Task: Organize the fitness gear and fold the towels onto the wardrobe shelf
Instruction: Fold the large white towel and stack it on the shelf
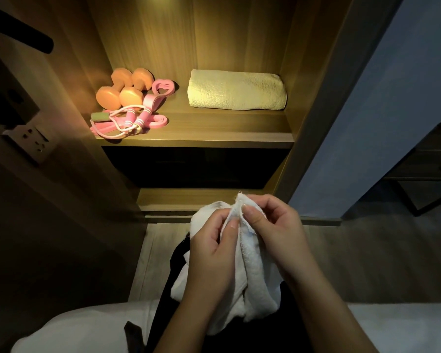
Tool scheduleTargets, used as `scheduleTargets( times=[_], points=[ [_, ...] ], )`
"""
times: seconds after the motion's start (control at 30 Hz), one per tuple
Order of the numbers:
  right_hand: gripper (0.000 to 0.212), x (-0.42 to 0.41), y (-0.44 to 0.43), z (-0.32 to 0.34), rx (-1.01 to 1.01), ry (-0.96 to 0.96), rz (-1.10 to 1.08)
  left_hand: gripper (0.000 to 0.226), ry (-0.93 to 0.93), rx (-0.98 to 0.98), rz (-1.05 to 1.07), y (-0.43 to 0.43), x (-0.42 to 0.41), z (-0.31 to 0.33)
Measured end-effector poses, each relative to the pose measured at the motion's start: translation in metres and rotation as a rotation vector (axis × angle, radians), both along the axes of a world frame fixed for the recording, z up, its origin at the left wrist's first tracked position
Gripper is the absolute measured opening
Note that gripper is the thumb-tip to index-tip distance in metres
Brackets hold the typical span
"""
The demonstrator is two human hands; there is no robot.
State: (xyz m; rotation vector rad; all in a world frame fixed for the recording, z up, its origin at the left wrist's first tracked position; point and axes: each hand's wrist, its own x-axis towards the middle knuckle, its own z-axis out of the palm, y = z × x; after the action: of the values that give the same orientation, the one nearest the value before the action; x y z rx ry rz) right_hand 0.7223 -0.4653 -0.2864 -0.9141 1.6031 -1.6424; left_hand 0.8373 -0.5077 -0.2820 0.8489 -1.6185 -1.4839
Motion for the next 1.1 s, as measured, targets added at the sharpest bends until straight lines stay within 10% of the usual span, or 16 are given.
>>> scheduleTargets(
  times=[0.6,1.1],
  points=[
    [0.016,-0.005,0.001,-0.018,-0.023,-0.305,-0.135,0.022,-0.167,-0.097,-0.118,-0.004,-0.001,-0.02],
    [0.009,-0.038,0.007,-0.004,0.302,0.013,0.062,0.028,-0.28,-0.073,0.041,-0.006,0.005,-0.027]
  ],
)
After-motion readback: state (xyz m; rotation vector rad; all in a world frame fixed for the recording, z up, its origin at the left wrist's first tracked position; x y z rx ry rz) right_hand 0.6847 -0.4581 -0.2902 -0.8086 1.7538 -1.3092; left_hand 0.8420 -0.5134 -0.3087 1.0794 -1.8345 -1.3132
